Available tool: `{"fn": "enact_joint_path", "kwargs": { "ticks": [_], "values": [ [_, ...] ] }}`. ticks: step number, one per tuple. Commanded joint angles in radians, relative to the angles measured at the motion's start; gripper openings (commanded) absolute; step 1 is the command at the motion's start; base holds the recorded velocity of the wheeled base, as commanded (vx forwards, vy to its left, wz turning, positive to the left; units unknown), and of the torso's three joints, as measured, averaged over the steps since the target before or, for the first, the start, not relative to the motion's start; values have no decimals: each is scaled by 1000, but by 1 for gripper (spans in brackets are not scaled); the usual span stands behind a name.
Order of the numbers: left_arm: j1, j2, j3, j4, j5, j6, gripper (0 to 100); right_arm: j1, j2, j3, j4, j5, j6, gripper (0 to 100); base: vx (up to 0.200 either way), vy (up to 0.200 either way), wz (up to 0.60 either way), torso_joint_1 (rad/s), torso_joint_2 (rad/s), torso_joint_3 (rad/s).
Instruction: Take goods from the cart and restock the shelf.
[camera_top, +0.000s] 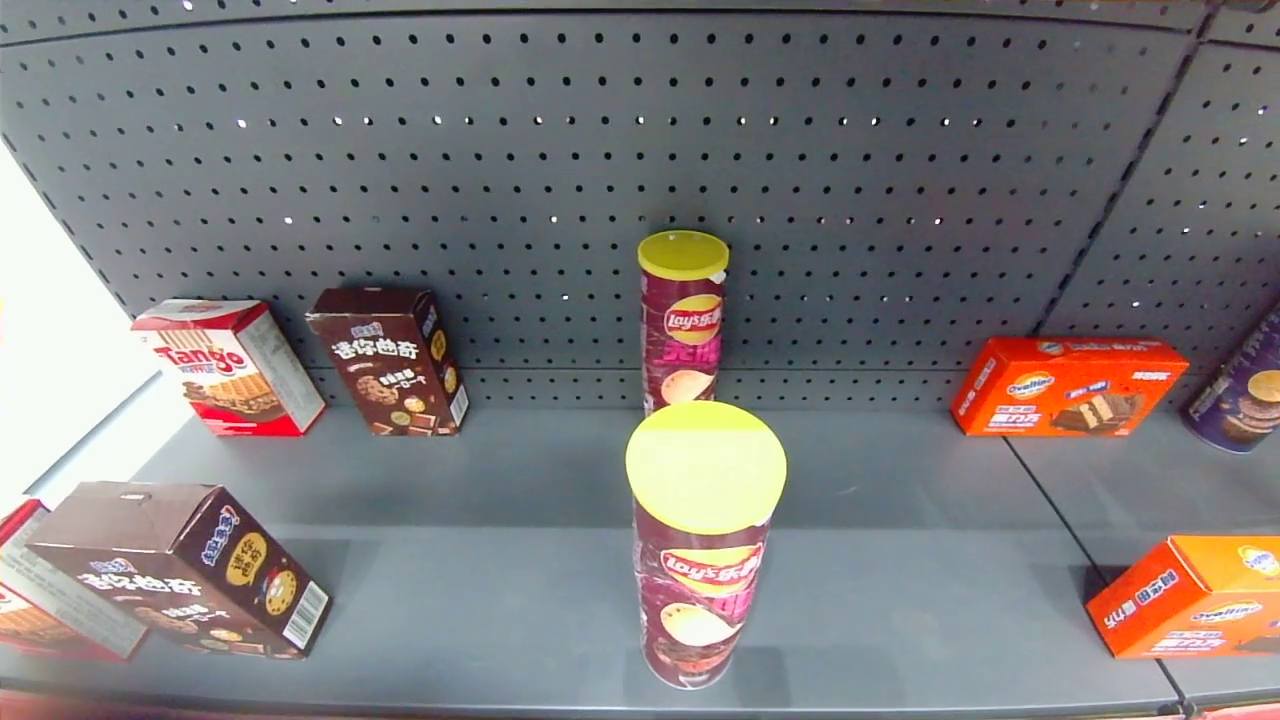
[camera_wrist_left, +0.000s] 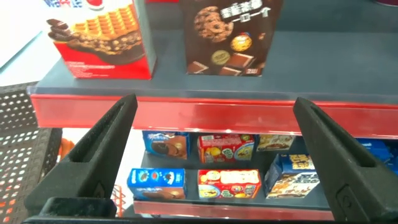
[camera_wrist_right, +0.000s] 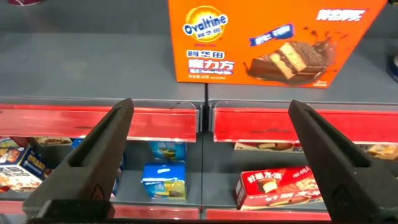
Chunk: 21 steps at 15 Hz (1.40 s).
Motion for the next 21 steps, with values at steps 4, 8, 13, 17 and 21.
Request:
{"fn": "enact_joint_path", "kwargs": {
  "ticks": [4,8,13,17,21],
  "values": [
    [0,0,0,0,1,-2,100,0,2,-1,0,1,0,100,0,0,0,0,0,0],
    [0,-1,0,0,1,-1,100,0,2,1,0,1,2,100,0,0,0,0,0,0],
    [0,-1,0,0,1,-1,100,0,2,1,0,-1,2,100,0,0,0,0,0,0],
    [0,-1,0,0,2,-2,100,0,2,-1,0,-1,2,100,0,0,0,0,0,0],
    [0,0,0,0,1,-1,100,0,2,1,0,-1,0,100,0,0,0,0,0,0]
  ]
}}
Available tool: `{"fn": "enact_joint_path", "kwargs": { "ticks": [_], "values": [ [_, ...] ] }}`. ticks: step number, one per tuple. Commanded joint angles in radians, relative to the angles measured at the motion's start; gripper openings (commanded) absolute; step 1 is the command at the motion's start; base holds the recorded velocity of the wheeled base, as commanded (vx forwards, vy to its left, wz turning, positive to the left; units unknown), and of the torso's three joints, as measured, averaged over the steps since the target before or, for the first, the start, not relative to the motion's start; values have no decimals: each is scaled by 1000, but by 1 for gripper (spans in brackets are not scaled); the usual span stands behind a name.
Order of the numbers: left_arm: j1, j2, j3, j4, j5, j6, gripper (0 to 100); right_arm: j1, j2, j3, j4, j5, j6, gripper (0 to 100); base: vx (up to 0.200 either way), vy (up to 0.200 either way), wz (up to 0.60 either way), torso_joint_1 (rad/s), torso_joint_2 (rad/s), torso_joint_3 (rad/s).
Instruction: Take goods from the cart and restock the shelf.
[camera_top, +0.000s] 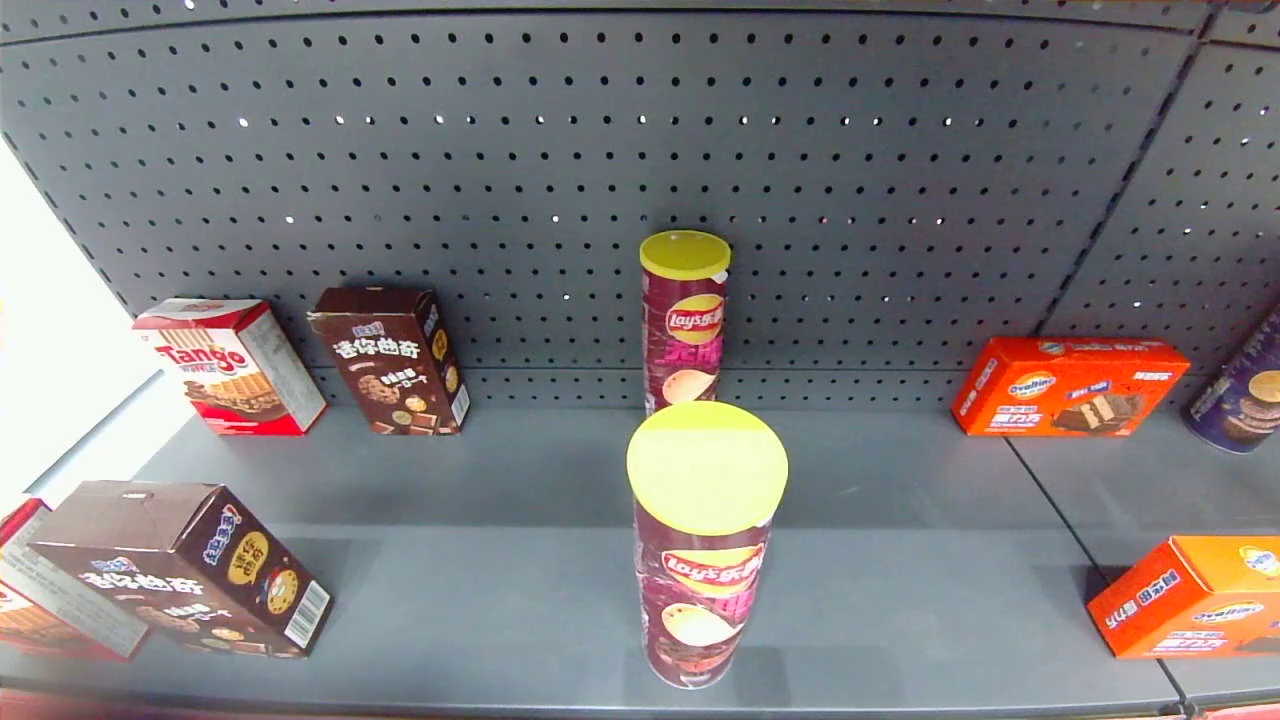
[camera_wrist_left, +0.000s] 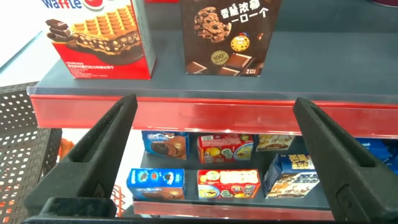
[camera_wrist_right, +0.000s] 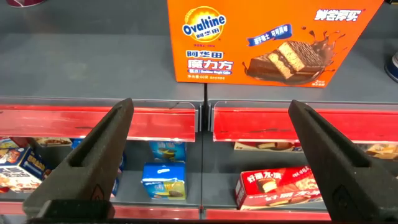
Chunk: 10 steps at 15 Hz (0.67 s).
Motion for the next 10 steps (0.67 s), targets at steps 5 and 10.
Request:
{"fn": "enact_joint_path", "kwargs": {
  "ticks": [5,10],
  "values": [
    [0,1,0,0,0,0,100,0,2,-1,0,1,-2,100,0,0,0,0,0,0],
    [0,1,0,0,0,0,100,0,2,-1,0,1,2,100,0,0,0,0,0,0]
  ]
}}
